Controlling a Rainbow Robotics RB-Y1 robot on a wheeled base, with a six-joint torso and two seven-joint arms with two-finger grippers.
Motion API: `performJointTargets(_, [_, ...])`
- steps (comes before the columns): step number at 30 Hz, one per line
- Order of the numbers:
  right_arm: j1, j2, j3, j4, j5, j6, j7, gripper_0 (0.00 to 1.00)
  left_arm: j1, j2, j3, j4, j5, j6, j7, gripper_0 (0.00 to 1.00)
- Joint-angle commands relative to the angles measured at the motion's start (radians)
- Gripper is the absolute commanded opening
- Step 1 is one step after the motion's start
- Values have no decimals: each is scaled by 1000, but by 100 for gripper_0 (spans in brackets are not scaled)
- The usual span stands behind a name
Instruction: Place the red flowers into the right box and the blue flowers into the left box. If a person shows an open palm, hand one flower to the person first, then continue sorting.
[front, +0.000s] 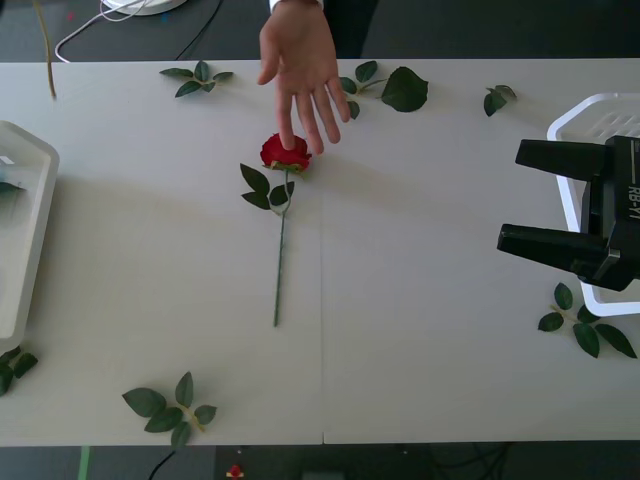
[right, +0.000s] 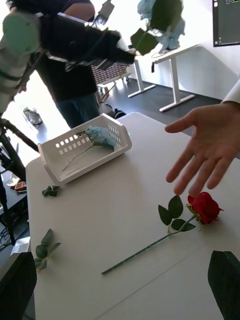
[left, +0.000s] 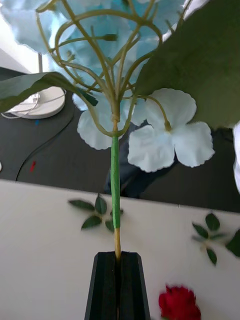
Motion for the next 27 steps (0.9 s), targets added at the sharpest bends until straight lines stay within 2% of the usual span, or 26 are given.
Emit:
performJointTargets(1, [20,-42,-23,-16,-14,5,36,100,-191,-68,4,156,7,-74,-137,0])
performJointTargets(3, [20,-42,-23,-16,-14,5,36,100,-236,-88,-1,233,6,-117,-178,0])
performJointTargets(6, [20,-42,-23,-16,-14,5,36,100,-283,-122,-22,362,3,-254,-253,0])
performJointTargets(9, [20,-42,-23,-16,-14,5,36,100,-320,-159,-85,531,3,-491,-326,0])
performJointTargets(15, [20,-42,-23,-16,-14,5,36,100,-366,-217,-188,758,-10,-777,-424,0])
performJointTargets(21, [20,-42,-23,-16,-14,5,36,100,-383,-249,-240,880,-14,-939,-528,0])
performJointTargets(27, [20,-42,-23,-16,-14,5,36,100,-391,-260,-245,893,-13,-967,-545,0])
